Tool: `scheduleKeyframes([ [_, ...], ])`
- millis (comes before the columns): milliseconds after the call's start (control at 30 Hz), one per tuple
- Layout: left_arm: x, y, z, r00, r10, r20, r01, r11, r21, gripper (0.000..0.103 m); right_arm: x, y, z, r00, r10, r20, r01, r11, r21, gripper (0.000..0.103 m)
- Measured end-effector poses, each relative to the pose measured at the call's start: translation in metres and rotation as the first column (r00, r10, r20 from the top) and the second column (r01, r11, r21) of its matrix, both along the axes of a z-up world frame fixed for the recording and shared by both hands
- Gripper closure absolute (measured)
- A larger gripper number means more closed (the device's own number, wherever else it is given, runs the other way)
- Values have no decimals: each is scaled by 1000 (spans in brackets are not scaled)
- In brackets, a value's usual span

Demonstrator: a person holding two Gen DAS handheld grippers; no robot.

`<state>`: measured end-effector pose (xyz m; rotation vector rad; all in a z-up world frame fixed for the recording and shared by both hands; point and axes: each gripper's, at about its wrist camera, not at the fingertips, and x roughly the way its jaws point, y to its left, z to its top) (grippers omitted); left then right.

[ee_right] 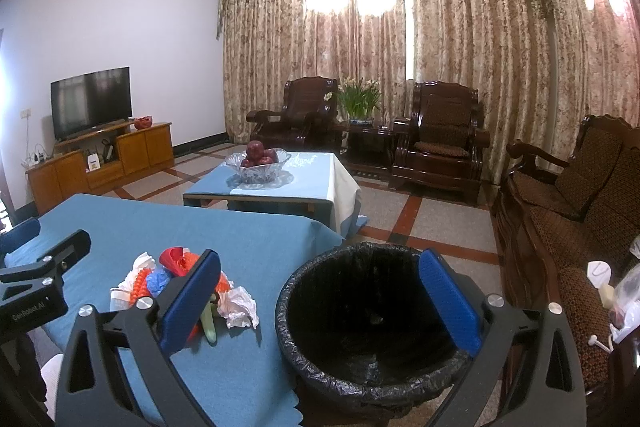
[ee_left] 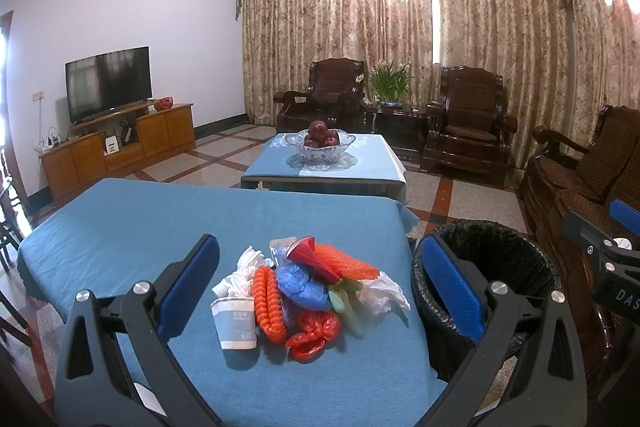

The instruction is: Collect trash

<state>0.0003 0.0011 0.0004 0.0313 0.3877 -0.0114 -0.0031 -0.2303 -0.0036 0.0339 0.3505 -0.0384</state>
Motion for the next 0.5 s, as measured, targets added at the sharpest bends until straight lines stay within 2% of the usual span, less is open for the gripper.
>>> scheduleKeyframes([
  [500,1,0,0,1000,1,-2,-1,1000,-1,5,0,0,0,1000,1,-1,-1,1000,1,6],
])
